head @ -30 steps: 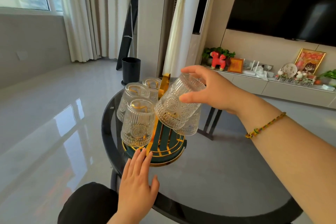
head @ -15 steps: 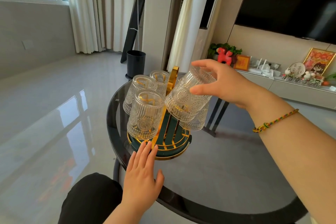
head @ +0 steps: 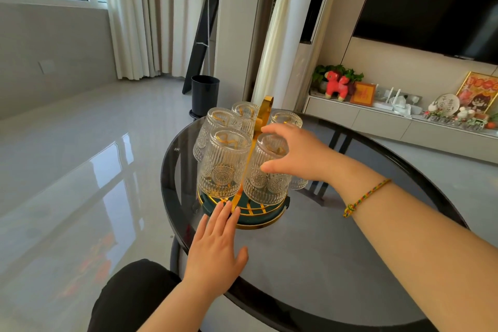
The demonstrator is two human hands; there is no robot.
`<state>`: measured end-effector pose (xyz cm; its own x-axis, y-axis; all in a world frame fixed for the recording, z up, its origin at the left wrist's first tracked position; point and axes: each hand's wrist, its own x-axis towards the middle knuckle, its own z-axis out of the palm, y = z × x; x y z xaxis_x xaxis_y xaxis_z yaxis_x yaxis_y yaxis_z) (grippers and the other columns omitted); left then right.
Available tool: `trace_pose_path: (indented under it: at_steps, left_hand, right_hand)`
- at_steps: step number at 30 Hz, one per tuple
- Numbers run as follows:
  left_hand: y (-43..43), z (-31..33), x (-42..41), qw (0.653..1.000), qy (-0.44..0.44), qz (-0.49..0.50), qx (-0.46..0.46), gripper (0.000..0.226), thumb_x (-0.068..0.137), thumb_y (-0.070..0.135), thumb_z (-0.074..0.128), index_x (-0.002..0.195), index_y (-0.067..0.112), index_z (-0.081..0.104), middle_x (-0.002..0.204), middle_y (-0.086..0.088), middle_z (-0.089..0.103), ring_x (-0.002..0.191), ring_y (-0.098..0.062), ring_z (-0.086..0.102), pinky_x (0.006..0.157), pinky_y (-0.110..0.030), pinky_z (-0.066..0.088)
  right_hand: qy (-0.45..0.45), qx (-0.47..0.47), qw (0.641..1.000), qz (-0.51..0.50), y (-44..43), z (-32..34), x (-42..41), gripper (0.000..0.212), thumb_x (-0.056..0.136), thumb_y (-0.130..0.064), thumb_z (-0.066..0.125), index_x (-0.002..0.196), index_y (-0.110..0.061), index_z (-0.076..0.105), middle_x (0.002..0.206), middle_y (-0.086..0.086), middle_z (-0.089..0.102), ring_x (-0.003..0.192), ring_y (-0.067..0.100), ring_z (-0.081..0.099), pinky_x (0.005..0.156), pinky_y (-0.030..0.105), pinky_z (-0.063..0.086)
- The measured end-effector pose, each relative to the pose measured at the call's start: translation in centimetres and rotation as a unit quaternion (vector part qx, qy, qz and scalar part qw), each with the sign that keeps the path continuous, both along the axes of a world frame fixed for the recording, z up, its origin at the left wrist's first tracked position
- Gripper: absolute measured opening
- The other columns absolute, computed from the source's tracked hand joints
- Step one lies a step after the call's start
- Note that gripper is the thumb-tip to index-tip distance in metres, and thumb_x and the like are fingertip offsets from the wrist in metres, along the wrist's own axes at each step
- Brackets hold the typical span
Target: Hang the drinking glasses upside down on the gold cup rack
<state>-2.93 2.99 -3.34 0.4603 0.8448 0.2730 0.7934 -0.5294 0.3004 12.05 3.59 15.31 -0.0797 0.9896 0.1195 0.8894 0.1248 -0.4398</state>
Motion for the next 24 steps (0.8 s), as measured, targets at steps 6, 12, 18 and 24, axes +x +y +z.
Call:
trace_pose_path:
  at_steps: [6,12,18,24]
  left_hand:
    - [1.2,0.0,0.4,1.000,0.011,-0.004,-0.001,0.070,0.086,0.055,0.029,0.139,0.027,-0.008,0.154,0.003,-0.008,0.111,-0.012,-0.045,0.104,-0.033,-0.020]
    - [1.0,0.0,0.5,1.000,0.006,0.003,0.005,0.070,0.086,0.055,0.029,0.139,0.027,-0.008,0.154,0.004,-0.007,0.114,-0.011,-0.042,0.103,-0.033,-0.021]
    - [0.9,0.1,0.5,1.000,0.006,0.006,0.000,0.071,0.086,0.057,0.028,0.138,0.028,-0.010,0.153,0.005,-0.009,0.119,-0.010,-0.037,0.104,-0.032,-0.020]
    - [0.0,0.6,0.7,0.999,-0.030,0.014,-0.003,0.065,0.087,0.049,0.039,0.139,0.026,0.007,0.154,0.003,0.007,0.140,-0.015,-0.004,0.107,-0.032,-0.013]
  right_hand:
    - [-0.007,-0.005,1.000,-0.020,1.2,-1.2,0.0,0.071,0.069,-0.029,0.068,0.130,-0.022,0.034,0.142,0.005,0.034,0.129,0.024,0.030,0.105,0.039,0.031]
    - [0.010,0.000,1.000,-0.020,1.2,-1.5,0.2,0.067,0.070,-0.031,0.067,0.129,-0.024,0.036,0.141,0.002,0.035,0.129,0.022,0.029,0.101,0.036,0.030]
    - [0.025,0.004,1.000,-0.015,0.5,-1.4,0.2,0.064,0.071,-0.029,0.067,0.127,-0.023,0.037,0.141,0.002,0.037,0.128,0.021,0.031,0.101,0.035,0.030]
    - [0.075,0.084,0.993,-0.034,-0.8,-1.8,0.7,0.061,0.072,-0.024,0.065,0.126,-0.023,0.037,0.139,0.000,0.034,0.128,0.018,0.024,0.093,0.024,0.020]
